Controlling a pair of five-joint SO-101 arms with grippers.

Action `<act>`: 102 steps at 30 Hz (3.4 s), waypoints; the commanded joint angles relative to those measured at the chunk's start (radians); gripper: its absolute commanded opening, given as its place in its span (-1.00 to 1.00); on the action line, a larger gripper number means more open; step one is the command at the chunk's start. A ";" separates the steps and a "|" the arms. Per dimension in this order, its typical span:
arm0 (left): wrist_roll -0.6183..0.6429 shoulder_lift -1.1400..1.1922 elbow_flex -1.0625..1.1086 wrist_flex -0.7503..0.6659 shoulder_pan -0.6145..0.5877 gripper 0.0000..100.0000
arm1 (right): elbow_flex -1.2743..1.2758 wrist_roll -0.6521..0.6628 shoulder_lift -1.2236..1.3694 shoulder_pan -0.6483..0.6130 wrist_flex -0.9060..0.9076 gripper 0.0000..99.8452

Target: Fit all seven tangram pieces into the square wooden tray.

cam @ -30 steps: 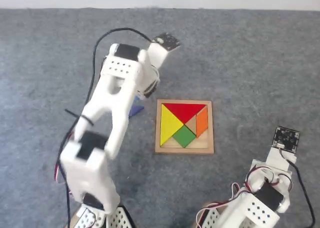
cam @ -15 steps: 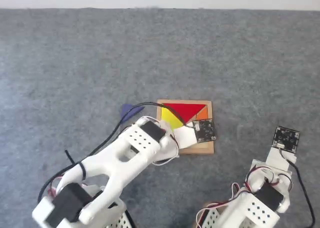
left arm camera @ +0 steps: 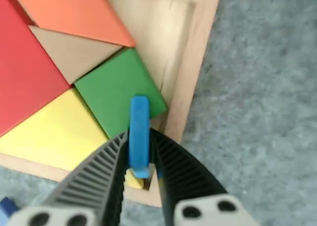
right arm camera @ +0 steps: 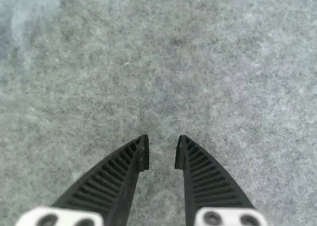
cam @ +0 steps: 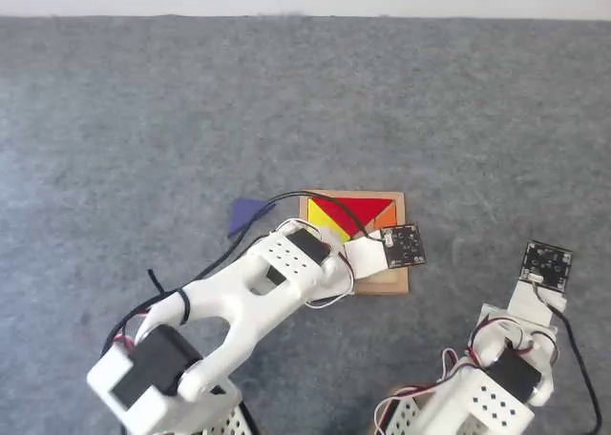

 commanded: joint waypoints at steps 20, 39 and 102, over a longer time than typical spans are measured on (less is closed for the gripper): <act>-0.051 -0.066 -0.028 0.078 -0.014 -0.81 | 0.018 0.009 -0.019 -0.007 0.010 -0.77; 0.023 -0.140 -0.039 -0.026 -0.143 -0.81 | 0.018 0.009 -0.019 -0.008 0.010 -0.77; 0.127 0.582 -0.955 0.473 -0.694 -0.72 | 0.018 0.009 -0.019 -0.010 0.010 -0.77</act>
